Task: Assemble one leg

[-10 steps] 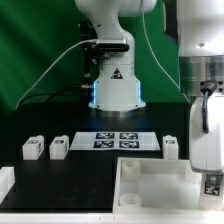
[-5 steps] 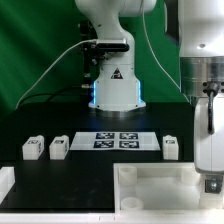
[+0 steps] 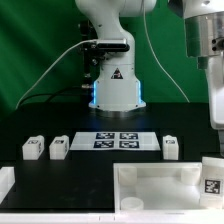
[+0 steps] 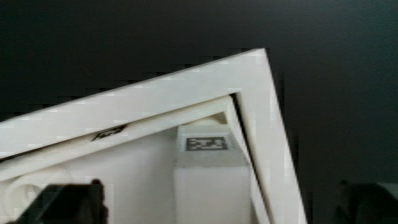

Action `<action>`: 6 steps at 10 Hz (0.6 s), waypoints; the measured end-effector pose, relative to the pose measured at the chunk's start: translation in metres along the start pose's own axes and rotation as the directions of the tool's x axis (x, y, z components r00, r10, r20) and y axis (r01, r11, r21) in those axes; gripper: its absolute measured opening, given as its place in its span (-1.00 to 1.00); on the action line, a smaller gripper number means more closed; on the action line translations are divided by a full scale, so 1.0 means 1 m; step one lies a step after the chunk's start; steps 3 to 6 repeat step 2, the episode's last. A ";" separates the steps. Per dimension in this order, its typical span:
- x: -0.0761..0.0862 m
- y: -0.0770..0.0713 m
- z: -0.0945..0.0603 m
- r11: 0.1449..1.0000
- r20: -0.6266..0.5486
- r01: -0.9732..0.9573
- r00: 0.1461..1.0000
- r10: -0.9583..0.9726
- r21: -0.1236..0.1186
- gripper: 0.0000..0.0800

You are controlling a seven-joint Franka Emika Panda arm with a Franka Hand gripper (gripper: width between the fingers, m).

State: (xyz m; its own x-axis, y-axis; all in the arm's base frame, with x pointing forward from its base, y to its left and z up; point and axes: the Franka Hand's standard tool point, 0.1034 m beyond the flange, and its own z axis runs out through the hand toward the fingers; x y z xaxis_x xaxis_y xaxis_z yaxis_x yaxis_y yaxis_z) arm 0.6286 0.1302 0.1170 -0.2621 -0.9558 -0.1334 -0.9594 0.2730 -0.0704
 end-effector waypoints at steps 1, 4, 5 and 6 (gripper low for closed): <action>0.000 0.000 0.002 1.000 -0.002 0.001 1.000 -0.001 -0.002 0.62; 0.000 0.000 0.002 1.000 -0.002 0.001 1.000 -0.001 -0.002 0.62; 0.000 0.000 0.002 1.000 -0.002 0.001 1.000 -0.001 -0.002 0.62; 0.000 0.000 0.002 1.000 -0.002 0.001 1.000 -0.001 -0.002 0.62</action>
Offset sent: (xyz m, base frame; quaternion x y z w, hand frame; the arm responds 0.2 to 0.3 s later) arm 0.0000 0.0000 0.0000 0.0000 0.0000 0.0000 1.0000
